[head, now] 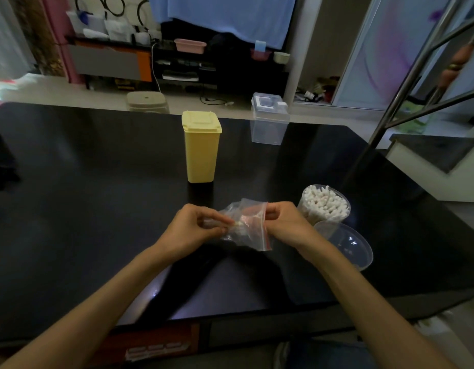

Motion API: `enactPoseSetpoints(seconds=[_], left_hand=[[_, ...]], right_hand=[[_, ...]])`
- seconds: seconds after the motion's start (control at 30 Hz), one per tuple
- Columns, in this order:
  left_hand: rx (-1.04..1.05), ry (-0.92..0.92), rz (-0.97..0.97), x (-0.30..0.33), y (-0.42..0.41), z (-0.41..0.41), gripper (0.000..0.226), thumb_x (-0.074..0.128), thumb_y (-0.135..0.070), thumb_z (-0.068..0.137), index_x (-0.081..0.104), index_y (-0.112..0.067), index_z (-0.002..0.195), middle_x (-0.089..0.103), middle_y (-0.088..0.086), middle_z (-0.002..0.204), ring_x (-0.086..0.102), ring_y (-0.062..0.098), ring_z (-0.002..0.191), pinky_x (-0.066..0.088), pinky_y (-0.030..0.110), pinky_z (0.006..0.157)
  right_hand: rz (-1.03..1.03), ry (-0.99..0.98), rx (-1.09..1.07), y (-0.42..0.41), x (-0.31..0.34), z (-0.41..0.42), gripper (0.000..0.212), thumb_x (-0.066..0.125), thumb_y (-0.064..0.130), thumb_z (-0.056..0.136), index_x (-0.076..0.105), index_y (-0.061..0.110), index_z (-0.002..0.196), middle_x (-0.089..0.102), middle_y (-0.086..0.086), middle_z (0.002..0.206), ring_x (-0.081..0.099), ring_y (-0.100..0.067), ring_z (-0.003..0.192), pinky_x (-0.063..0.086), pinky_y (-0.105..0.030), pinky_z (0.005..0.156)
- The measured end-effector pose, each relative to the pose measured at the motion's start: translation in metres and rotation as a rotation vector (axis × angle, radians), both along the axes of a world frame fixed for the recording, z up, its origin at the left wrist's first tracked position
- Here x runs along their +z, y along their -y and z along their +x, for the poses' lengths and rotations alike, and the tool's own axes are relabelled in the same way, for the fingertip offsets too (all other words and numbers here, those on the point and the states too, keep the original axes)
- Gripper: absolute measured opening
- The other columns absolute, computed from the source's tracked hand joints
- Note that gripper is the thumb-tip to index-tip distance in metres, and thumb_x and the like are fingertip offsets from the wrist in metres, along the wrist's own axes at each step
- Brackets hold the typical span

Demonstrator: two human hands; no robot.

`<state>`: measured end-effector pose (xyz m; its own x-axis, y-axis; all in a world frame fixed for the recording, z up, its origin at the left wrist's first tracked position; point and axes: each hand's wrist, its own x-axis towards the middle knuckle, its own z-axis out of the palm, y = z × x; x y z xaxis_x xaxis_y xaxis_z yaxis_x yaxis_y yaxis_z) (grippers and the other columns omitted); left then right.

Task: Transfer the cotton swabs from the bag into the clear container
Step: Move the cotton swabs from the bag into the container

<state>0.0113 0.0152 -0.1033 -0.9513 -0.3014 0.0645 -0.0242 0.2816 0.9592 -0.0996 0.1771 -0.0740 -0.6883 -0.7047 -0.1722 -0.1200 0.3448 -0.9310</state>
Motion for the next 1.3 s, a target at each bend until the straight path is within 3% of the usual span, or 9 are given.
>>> enactPoseSetpoints(seconds=[0.1, 0.2, 0.3, 0.4, 0.6, 0.8, 0.97, 1.1, 1.3], left_hand=[[0.027, -0.063, -0.009, 0.002, -0.004, -0.001, 0.02, 0.07, 0.002, 0.077, 0.073, -0.015, 0.087, 0.073, -0.004, 0.091, 0.069, 0.005, 0.086, 0.052, 0.012, 0.074], [0.069, -0.088, 0.007, 0.001, -0.007, -0.002, 0.02, 0.068, 0.003, 0.079, 0.072, -0.012, 0.09, 0.072, 0.0, 0.091, 0.069, 0.004, 0.083, 0.051, 0.011, 0.073], [0.091, -0.082, 0.032, -0.002, -0.007, -0.002, 0.021, 0.068, 0.002, 0.08, 0.071, -0.017, 0.089, 0.072, 0.001, 0.091, 0.069, 0.003, 0.083, 0.051, 0.011, 0.072], [0.112, -0.074, 0.094, -0.003, -0.006, -0.002, 0.023, 0.069, 0.002, 0.08, 0.071, -0.02, 0.086, 0.073, -0.009, 0.083, 0.069, 0.001, 0.082, 0.05, 0.009, 0.07], [0.092, -0.02, 0.164, 0.006, -0.005, -0.002, 0.019, 0.068, -0.005, 0.081, 0.069, -0.018, 0.095, 0.071, -0.011, 0.082, 0.067, -0.004, 0.075, 0.05, 0.008, 0.064], [0.084, 0.025, 0.163, 0.008, -0.004, -0.001, 0.022, 0.067, -0.007, 0.081, 0.068, -0.015, 0.102, 0.069, -0.005, 0.089, 0.067, -0.003, 0.074, 0.051, 0.009, 0.063], [0.07, 0.012, 0.119, 0.007, -0.007, -0.001, 0.019, 0.069, -0.008, 0.08, 0.07, -0.022, 0.092, 0.072, -0.006, 0.088, 0.069, 0.003, 0.077, 0.05, 0.009, 0.064], [0.082, 0.012, 0.116, 0.007, -0.007, 0.0, 0.019, 0.068, -0.007, 0.081, 0.069, -0.023, 0.091, 0.07, -0.008, 0.089, 0.068, -0.001, 0.077, 0.05, 0.009, 0.064], [0.099, -0.035, 0.18, 0.005, -0.007, -0.002, 0.021, 0.068, -0.002, 0.08, 0.071, -0.021, 0.088, 0.073, -0.011, 0.076, 0.068, 0.0, 0.075, 0.05, 0.008, 0.065]], right_hand=[[0.138, -0.268, -0.003, 0.006, -0.008, 0.001, 0.024, 0.073, 0.028, 0.079, 0.069, 0.019, 0.101, 0.069, 0.004, 0.09, 0.066, -0.009, 0.084, 0.056, -0.029, 0.077], [0.262, -0.471, 0.04, 0.012, -0.016, 0.004, 0.035, 0.065, 0.04, 0.083, 0.061, 0.024, 0.114, 0.064, 0.008, 0.1, 0.063, -0.011, 0.091, 0.053, -0.03, 0.079], [0.167, -0.397, 0.119, 0.01, -0.021, 0.009, 0.031, 0.059, 0.041, 0.088, 0.06, 0.03, 0.116, 0.066, 0.003, 0.106, 0.064, -0.013, 0.095, 0.055, -0.039, 0.084], [0.071, -0.391, 0.106, 0.01, -0.021, 0.011, 0.02, 0.061, 0.04, 0.087, 0.063, 0.034, 0.106, 0.068, 0.004, 0.101, 0.066, -0.011, 0.091, 0.056, -0.035, 0.081], [-0.061, -0.301, -0.064, 0.011, -0.016, -0.001, 0.018, 0.076, 0.018, 0.076, 0.072, 0.015, 0.093, 0.071, -0.001, 0.086, 0.068, -0.015, 0.08, 0.057, -0.036, 0.073], [0.034, -0.23, 0.022, 0.003, -0.007, -0.01, 0.021, 0.061, 0.015, 0.089, 0.056, 0.016, 0.109, 0.06, 0.01, 0.091, 0.06, -0.004, 0.083, 0.052, -0.016, 0.071], [0.247, -0.398, 0.055, 0.008, -0.015, -0.002, 0.032, 0.05, 0.038, 0.09, 0.052, 0.021, 0.117, 0.061, -0.003, 0.112, 0.054, -0.027, 0.112, 0.044, -0.042, 0.099], [0.285, -0.567, 0.124, 0.009, -0.013, 0.006, 0.018, 0.046, 0.027, 0.095, 0.057, 0.017, 0.105, 0.063, -0.002, 0.1, 0.058, -0.02, 0.099, 0.04, -0.04, 0.098], [0.338, -0.694, 0.136, 0.01, -0.019, 0.001, 0.021, 0.038, 0.027, 0.097, 0.056, 0.021, 0.106, 0.061, -0.003, 0.109, 0.055, -0.024, 0.102, 0.04, -0.044, 0.092]])
